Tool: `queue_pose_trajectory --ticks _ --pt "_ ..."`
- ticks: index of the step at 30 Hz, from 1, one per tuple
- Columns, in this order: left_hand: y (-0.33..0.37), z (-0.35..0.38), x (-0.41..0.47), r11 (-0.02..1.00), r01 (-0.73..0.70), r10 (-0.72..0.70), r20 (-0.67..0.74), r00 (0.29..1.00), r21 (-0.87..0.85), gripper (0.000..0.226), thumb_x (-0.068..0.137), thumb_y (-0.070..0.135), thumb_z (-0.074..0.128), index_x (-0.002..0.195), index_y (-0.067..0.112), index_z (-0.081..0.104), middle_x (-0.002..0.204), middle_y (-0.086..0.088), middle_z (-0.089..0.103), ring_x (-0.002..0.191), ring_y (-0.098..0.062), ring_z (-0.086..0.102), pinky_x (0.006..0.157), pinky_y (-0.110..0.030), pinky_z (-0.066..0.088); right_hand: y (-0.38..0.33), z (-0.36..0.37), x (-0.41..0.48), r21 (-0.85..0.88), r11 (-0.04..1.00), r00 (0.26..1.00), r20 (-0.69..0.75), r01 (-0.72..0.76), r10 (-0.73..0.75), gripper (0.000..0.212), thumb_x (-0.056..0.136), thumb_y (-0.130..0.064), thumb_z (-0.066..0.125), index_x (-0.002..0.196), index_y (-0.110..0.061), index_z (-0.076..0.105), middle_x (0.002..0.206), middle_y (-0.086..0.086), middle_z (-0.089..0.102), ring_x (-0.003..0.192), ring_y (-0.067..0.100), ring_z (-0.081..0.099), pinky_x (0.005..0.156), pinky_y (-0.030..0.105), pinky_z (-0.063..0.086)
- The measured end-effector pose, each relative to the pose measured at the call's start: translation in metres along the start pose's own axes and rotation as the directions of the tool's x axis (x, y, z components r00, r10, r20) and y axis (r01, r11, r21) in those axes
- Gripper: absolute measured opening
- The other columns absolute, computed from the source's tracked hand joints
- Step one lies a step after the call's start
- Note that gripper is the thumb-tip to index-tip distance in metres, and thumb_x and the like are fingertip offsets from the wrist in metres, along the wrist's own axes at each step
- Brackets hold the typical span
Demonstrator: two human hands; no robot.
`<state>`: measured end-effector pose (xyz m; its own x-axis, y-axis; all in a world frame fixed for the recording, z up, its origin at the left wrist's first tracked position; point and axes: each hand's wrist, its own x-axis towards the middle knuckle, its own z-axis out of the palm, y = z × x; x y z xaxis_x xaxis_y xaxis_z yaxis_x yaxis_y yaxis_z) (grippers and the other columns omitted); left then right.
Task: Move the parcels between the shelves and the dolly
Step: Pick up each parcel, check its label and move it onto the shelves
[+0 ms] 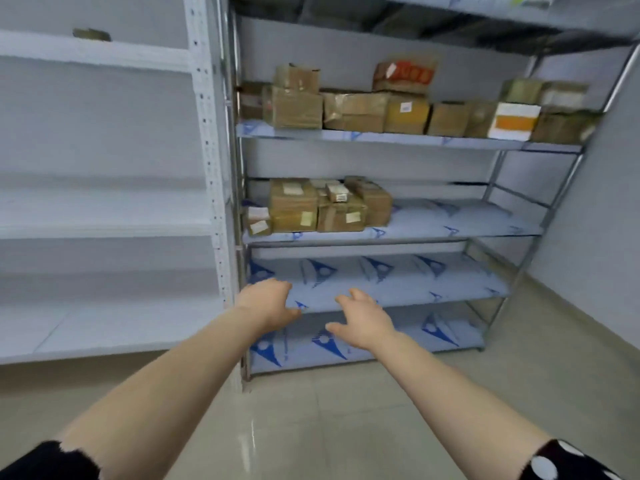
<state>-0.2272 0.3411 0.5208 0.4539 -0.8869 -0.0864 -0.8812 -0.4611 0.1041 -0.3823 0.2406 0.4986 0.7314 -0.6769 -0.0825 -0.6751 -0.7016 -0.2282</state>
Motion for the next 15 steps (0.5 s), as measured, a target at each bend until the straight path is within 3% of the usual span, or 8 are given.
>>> queue_pose_trajectory --ticks 4,8,15 --pt "0.100 -0.010 0.072 0.994 -0.104 0.105 -0.027 0.994 0.019 0.066 0.092 0.053 0.049 0.147 0.019 0.032 0.144 -0.006 0.043 0.129 -0.025 0.044 0.107 -0.040 0.036 0.106 -0.035 0.019 0.040 0.996 0.995 -0.055 -0.084 0.086 0.066 0.093 -0.047 0.052 0.147 -0.014 0.031 0.157 0.010 0.017 0.143 0.026 0.021 0.112 0.037 0.027" --pt "0.180 -0.016 0.142 0.987 -0.156 0.159 -0.054 0.986 0.048 0.063 0.092 0.051 0.050 0.144 0.020 0.035 0.142 -0.006 0.045 0.126 -0.026 0.047 0.103 -0.039 0.041 0.199 -0.062 0.045 0.185 0.974 0.983 -0.100 -0.133 0.153 0.068 0.093 -0.044 0.053 0.149 -0.014 0.029 0.154 0.007 0.026 0.139 0.025 0.030 0.110 0.037 0.033" --pt "0.247 -0.028 0.246 0.992 -0.129 0.129 -0.053 0.990 0.005 0.063 0.092 0.044 0.054 0.146 0.018 0.033 0.141 -0.008 0.042 0.124 -0.026 0.047 0.098 -0.037 0.044 0.300 -0.100 0.110 0.373 0.921 0.979 -0.120 -0.109 0.164 0.055 0.099 -0.035 0.045 0.148 -0.016 0.030 0.152 0.004 0.033 0.136 0.023 0.037 0.108 0.034 0.034"
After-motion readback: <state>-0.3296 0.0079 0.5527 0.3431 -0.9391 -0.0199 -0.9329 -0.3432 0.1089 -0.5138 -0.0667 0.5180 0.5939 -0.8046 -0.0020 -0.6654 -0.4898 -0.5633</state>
